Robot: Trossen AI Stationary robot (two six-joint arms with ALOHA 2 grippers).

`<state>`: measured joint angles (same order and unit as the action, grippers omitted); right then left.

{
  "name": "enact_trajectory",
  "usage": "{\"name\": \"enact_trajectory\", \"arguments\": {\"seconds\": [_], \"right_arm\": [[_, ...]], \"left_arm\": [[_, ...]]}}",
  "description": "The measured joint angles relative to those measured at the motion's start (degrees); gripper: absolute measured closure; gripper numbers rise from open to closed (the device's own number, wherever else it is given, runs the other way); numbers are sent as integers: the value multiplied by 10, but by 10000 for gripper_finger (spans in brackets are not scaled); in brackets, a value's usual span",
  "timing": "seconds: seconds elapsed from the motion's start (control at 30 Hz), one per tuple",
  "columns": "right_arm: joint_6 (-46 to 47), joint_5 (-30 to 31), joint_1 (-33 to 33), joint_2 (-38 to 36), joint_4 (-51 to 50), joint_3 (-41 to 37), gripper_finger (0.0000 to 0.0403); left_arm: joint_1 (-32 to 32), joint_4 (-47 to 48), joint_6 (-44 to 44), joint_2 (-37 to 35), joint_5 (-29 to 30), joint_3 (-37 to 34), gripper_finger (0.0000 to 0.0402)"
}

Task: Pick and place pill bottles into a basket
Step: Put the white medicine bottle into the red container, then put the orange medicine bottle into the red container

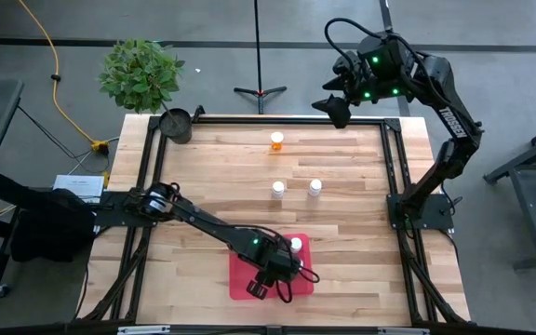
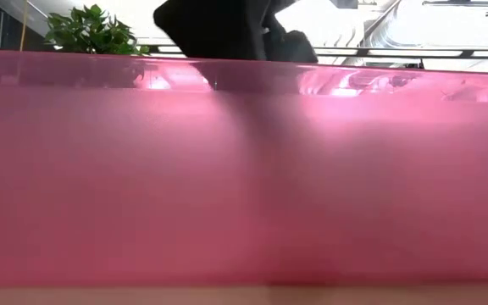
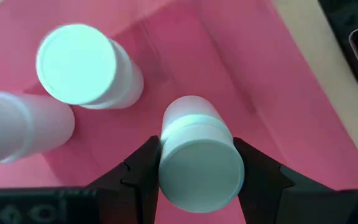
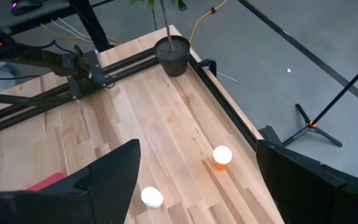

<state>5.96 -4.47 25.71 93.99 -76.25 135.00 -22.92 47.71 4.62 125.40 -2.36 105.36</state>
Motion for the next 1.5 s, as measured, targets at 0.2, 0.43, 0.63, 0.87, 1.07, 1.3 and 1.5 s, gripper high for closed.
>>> {"name": "enact_trajectory", "arguments": {"seconds": [0.2,0.43,0.63,0.87,1.07,1.3,1.5], "right_arm": [[-4,0,0,0,0,0,91],[-7,0,0,0,0,0,91],[-9,0,0,0,-4,0,91],[-14,0,0,0,-10,0,91],[-15,0,0,0,-11,0,91],[-15,0,0,0,-11,0,91],[-15,-3,0,0,-17,0,91]], "left_arm": [[0,1,-1,2,-1,0,181],[0,-6,-1,2,-2,0,137],[0,-12,-1,2,-2,0,133],[2,56,2,2,23,41,131],[8,210,12,1,79,146,131],[9,343,11,-1,169,298,131],[32,335,-31,-91,208,259,131]]}}
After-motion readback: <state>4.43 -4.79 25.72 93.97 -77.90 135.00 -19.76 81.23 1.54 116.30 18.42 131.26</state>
